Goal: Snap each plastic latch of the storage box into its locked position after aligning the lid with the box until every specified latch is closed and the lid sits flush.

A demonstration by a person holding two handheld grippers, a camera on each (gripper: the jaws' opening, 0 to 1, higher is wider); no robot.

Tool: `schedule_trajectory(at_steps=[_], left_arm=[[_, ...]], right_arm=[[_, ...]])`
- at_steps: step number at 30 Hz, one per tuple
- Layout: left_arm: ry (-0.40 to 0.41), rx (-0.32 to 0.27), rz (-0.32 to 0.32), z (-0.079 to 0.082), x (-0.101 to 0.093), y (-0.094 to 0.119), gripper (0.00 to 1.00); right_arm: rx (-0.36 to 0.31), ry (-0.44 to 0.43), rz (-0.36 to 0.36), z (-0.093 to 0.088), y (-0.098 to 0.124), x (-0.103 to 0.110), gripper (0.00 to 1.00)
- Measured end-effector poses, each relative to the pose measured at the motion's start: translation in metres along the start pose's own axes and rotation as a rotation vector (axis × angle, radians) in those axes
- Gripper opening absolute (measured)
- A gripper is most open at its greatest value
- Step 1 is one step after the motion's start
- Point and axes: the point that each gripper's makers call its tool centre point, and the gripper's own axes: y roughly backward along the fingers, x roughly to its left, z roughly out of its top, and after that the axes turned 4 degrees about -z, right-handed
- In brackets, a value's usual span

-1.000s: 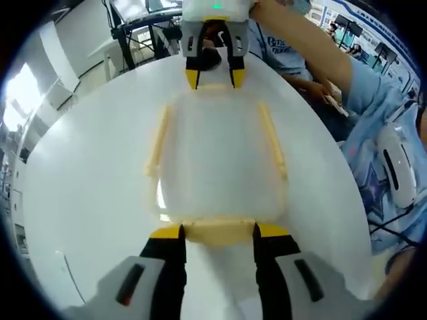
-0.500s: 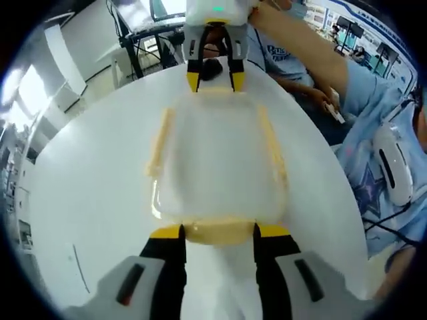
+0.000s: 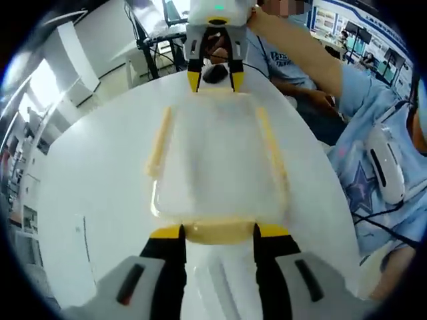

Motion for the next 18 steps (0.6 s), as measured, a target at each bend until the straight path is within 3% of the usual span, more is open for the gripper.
schedule_trajectory(at_steps=[3,5,7,8,18], left_arm=[[0.008,-0.003,0.005,0.001,0.001,-0.001,0.39],[0.012,-0.002,0.005,-0.041,-0.04,0.067,0.39],[0.015,-0.007,0.008,-0.048,-0.034,0.088,0.39],[0.017,-0.008,0.008,-0.051,-0.03,0.097,0.39],[0.054,-0.016,0.024,-0.07,-0.054,0.101,0.39]], right_arm=[[-0.008,0.008,0.003,0.009,0.0,-0.002,0.39],[-0.011,0.011,0.007,0.013,0.001,-0.003,0.39],[-0.008,0.016,0.011,0.023,0.001,-0.003,0.39],[-0.007,0.018,0.012,0.043,-0.002,-0.007,0.39],[-0.022,0.047,0.037,0.092,-0.007,-0.026,0.39]])
